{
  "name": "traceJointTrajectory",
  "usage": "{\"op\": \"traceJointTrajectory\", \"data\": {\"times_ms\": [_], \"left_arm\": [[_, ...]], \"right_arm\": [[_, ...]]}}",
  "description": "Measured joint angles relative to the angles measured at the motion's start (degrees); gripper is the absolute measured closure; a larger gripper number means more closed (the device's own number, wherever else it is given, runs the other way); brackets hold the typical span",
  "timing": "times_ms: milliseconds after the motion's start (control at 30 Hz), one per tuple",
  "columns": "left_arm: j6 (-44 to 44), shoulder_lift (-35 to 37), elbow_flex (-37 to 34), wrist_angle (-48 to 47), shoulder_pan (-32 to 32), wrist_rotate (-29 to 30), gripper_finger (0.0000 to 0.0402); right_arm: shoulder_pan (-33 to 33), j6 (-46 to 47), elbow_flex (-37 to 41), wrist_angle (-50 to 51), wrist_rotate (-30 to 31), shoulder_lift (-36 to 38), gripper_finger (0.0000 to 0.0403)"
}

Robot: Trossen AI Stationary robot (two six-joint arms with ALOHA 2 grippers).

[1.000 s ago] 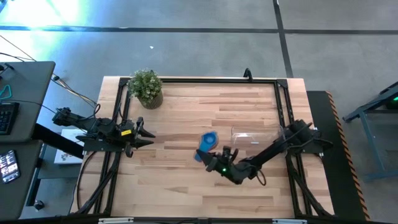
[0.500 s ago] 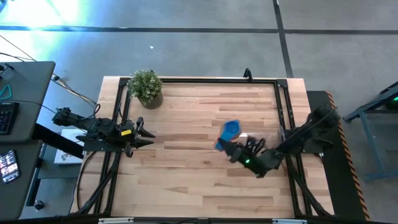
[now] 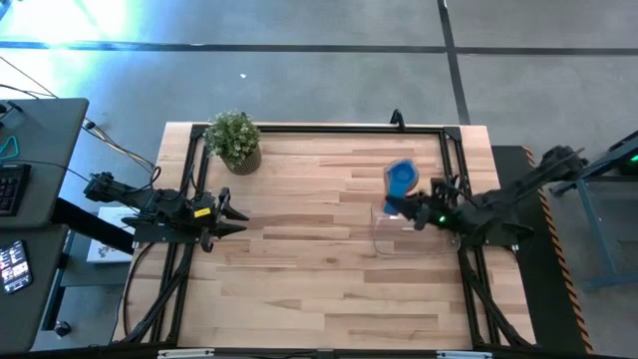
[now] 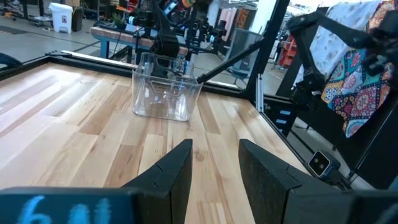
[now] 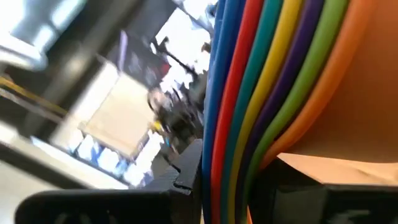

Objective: Nest measuring cups in basket
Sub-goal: Put the stacked measuring cups into the transparent bin

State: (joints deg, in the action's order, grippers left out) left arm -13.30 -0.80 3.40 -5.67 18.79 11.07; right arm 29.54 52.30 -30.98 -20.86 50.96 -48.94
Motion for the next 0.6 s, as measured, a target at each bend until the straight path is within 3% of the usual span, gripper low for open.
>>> {"op": "traceJointTrajectory", "data": {"times_ms": [133,300,600], "left_arm": [[0.0,0.0,0.0,0.0,0.0,0.0,0.028],[0.0,0.0,0.0,0.0,0.0,0.0,0.028],[0.0,0.0,0.0,0.0,0.0,0.0,0.028]], "right_arm": [[-4.5,5.3,-4.1,23.9,-9.8,9.9,0.0336],[-11.7,7.2,-10.0,46.0,-25.9,16.3,0.0336],[-25.4,5.6,-11.8,61.1,-54.6,20.1,0.0336]]}}
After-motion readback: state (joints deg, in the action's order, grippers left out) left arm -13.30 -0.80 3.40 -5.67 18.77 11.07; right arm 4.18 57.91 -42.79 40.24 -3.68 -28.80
